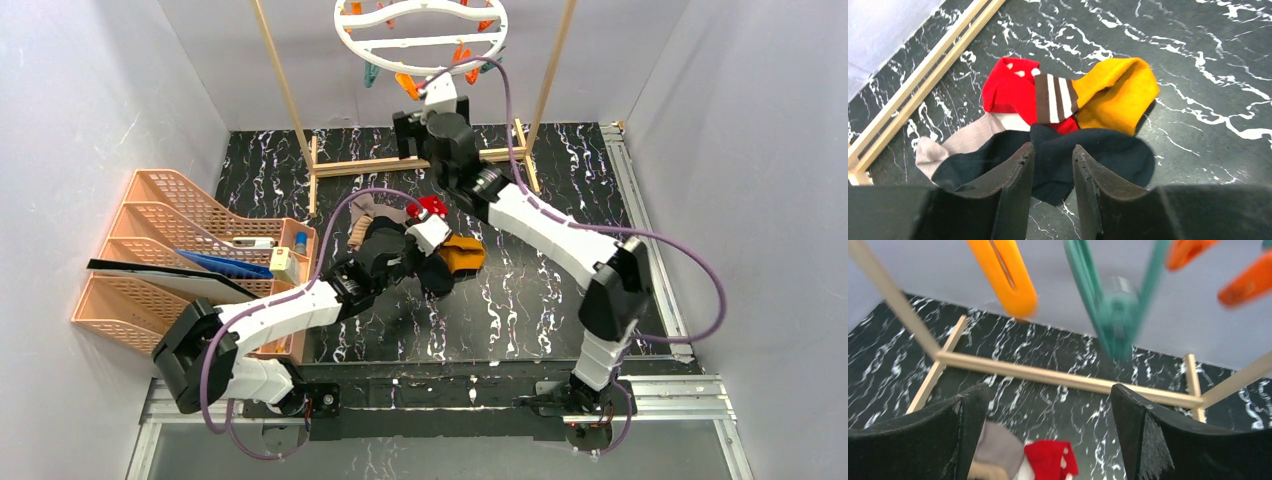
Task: Remove the socks clipped to the hanger
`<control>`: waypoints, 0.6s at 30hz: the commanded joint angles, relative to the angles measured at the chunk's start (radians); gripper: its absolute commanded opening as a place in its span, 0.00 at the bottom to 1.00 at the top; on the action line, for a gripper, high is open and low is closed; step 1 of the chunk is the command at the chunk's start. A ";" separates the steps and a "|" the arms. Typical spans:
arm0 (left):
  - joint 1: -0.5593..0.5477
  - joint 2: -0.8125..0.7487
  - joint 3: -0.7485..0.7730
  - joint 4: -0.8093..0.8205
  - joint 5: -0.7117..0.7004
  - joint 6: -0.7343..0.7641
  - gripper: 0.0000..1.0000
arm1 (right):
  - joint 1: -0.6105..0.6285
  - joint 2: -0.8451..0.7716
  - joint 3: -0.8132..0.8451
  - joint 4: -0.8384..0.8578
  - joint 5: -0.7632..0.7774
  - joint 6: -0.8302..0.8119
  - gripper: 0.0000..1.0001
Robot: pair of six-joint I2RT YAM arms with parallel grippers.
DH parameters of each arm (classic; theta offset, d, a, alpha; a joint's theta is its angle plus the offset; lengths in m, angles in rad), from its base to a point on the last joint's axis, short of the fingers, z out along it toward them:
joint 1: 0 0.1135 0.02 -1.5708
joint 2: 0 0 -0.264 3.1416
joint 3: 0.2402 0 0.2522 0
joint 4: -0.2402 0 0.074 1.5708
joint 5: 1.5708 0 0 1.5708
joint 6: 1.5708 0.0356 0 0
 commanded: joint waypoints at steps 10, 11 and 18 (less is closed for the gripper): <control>0.027 0.049 0.032 0.137 -0.224 -0.041 0.98 | 0.001 -0.438 -0.615 0.183 -0.187 0.225 0.99; 0.030 0.022 0.019 0.145 -0.216 -0.047 0.99 | -0.001 -0.449 -0.634 0.179 -0.244 0.210 0.99; 0.171 -0.163 0.061 -0.050 0.005 -0.220 0.98 | -0.047 -0.428 -0.648 0.038 -0.709 0.185 0.99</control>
